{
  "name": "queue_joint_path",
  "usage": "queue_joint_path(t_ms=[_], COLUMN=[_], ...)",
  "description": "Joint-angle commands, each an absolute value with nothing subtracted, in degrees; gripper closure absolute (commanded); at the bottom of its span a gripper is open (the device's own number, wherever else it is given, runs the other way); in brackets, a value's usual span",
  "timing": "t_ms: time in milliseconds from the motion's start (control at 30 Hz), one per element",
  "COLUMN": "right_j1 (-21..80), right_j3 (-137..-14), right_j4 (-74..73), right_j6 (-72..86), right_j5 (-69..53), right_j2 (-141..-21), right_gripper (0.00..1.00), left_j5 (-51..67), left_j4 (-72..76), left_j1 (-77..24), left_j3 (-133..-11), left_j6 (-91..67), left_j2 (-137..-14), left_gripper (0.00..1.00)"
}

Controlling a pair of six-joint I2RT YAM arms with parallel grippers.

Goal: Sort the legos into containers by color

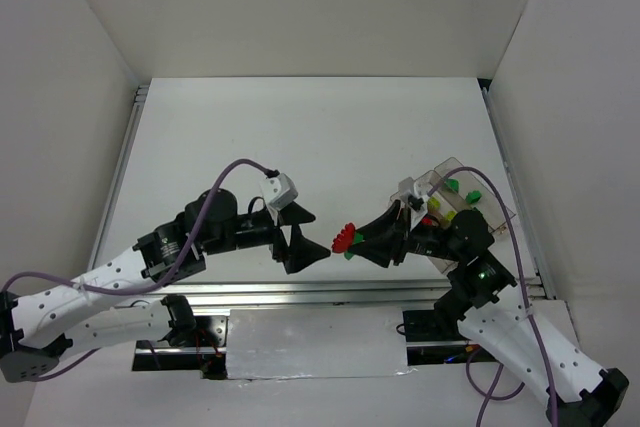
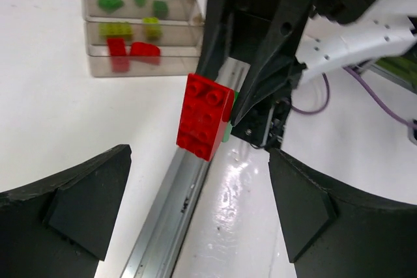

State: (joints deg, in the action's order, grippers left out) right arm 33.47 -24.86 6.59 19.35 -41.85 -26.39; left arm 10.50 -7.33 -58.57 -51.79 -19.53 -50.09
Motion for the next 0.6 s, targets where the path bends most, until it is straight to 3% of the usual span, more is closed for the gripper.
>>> queue_joint_path(t_ms=[0,267,433,533,567], right_j1=[33.3,33.5,33.4,33.5,33.5], right_j3=[-29.6,-28.9,-28.6,-27.7,-27.8], right_j4=[7.6,14.1,15.7,18.5,17.9], right_j6=[17.8,23.0,24.4,26.0,25.9], right_j5=[-56.3,-58.9,-59.5,-60.7,-60.9], right_j2=[-31.2,-31.9,-33.3,-33.6,-33.7], right_gripper=[1.00,1.00,1.00,1.00,1.00], left_j5=[19.1,24.9,26.7,26.8,26.3], left_j4=[-4.1,0.3,6.0,6.9,7.2], left_j1=[-58.7,-58.7,-58.6,-58.7,-58.7], left_j3=[-49.5,-48.7,-48.4,-48.6,-48.5], left_j6=[-19.1,-19.3,-20.6,-20.6,-20.8], left_j2=[-50.3,-55.1,-57.5,-58.3,-58.2], left_gripper=[0.01,0.01,0.10,0.27,0.40])
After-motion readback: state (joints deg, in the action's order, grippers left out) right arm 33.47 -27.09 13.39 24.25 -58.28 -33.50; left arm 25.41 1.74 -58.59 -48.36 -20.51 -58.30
